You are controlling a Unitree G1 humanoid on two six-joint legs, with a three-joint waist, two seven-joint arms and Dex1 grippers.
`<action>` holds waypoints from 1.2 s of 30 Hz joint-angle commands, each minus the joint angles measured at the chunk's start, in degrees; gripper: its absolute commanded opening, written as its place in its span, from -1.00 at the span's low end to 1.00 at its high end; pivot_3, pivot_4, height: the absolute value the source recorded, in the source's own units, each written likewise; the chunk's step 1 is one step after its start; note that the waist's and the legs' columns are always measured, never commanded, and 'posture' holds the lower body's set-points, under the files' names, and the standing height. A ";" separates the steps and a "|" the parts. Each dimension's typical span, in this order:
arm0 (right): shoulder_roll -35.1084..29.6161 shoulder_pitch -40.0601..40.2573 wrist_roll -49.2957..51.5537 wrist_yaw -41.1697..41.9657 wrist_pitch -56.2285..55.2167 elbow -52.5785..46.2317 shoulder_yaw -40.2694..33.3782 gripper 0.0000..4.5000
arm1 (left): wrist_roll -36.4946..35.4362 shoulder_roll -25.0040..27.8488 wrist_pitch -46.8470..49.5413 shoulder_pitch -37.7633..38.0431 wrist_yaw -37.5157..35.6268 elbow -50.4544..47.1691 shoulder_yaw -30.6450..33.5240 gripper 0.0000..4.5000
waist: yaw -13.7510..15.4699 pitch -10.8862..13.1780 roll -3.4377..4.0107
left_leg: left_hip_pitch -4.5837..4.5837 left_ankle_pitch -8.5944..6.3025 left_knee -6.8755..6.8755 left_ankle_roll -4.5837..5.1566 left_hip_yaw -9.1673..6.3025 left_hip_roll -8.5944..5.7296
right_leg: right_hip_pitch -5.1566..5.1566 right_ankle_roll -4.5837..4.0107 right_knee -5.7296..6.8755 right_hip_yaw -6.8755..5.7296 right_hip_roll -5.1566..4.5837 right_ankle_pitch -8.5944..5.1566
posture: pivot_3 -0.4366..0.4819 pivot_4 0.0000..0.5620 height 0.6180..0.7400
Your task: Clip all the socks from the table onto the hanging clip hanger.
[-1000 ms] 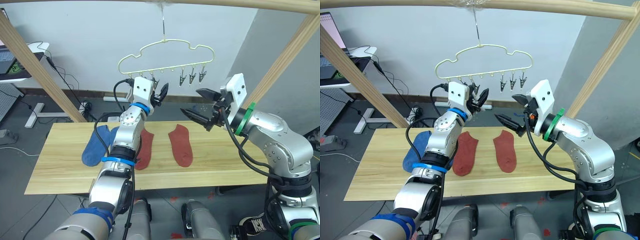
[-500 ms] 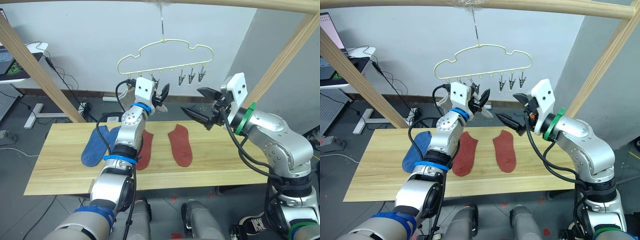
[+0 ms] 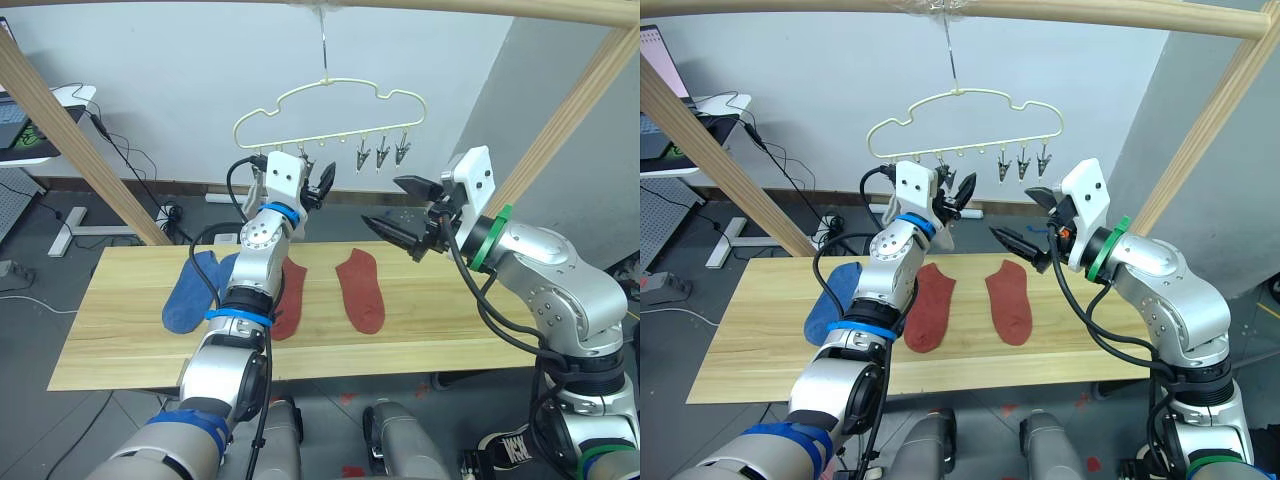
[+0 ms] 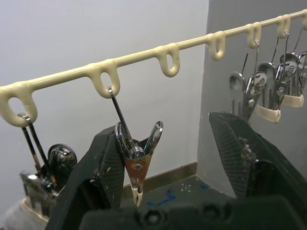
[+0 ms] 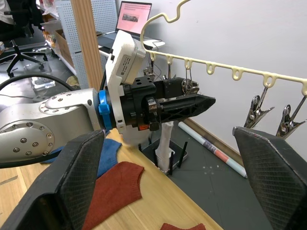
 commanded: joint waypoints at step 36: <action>-0.42 0.94 0.03 -0.33 -0.94 -2.44 -0.31 1.00 | 0.12 -0.33 -1.95 -2.54 -0.29 -0.61 0.95 0.22 | -0.01 0.00 0.00 | 0.01 0.00 0.02 0.00 0.00 0.00 | 0.00 0.00 0.04 0.00 0.00 0.01 | -0.30 -0.37 1.00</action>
